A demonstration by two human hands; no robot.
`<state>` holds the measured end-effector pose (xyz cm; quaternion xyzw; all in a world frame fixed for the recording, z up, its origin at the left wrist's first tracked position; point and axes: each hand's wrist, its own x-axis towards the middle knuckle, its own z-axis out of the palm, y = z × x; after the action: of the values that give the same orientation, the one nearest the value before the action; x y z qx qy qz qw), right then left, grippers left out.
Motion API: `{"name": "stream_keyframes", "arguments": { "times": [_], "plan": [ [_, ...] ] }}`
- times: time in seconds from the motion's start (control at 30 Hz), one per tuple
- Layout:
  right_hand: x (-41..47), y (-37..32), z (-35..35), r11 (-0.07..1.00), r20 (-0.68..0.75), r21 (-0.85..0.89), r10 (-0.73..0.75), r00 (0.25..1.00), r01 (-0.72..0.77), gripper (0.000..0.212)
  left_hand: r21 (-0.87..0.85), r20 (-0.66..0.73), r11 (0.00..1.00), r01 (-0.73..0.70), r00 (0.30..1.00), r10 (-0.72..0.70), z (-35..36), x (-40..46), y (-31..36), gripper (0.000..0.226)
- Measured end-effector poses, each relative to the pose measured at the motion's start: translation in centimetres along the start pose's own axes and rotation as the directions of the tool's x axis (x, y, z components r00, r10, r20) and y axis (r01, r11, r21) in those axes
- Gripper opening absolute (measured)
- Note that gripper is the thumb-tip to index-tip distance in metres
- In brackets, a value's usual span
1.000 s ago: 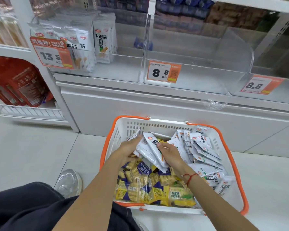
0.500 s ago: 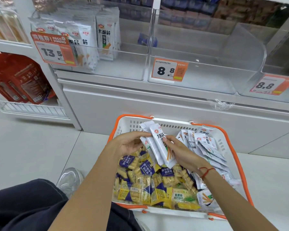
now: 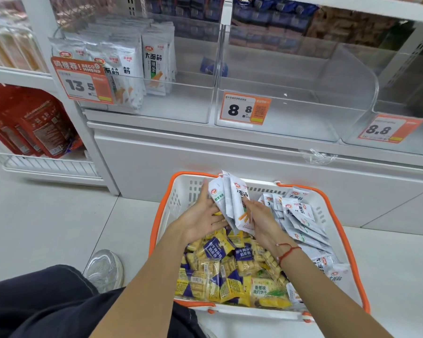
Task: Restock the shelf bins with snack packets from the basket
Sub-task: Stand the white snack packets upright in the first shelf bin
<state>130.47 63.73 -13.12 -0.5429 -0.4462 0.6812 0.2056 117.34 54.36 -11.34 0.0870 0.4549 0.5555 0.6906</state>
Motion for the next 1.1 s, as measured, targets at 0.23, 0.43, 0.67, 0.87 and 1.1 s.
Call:
{"name": "stream_keyframes", "arguments": {
  "times": [0.23,0.43,0.67,0.87,1.1],
  "plan": [
    [0.1,-1.6,-2.7,0.996,0.005,0.085,-0.004,1.0,0.004,0.037,-0.093,-0.264,0.984,-0.149,0.957,0.12,-0.2,0.2,0.7,0.034],
    [-1.8,-2.3,-3.7,0.896,0.406,0.38,0.063,0.912,-0.231,0.064,-0.167,-0.208,0.982,-0.083,0.977,0.047,0.7,-0.5,1.5,0.053],
    [-1.6,-1.6,-3.4,0.734,0.672,0.474,0.056,0.739,-0.486,0.075,-0.205,-0.272,0.966,-0.158,0.957,0.098,0.5,-0.3,1.5,0.021],
    [-3.2,-1.8,-2.1,0.693,0.573,0.522,0.145,0.807,-0.496,0.039,0.367,-0.324,0.93,-0.031,0.933,0.159,1.5,-0.1,0.8,0.108],
    [-3.9,-2.1,0.8,0.93,0.368,0.156,0.257,0.894,-0.332,0.024,0.253,-0.364,0.963,-0.092,0.913,0.183,1.8,-0.3,0.7,0.111]
  ]
}}
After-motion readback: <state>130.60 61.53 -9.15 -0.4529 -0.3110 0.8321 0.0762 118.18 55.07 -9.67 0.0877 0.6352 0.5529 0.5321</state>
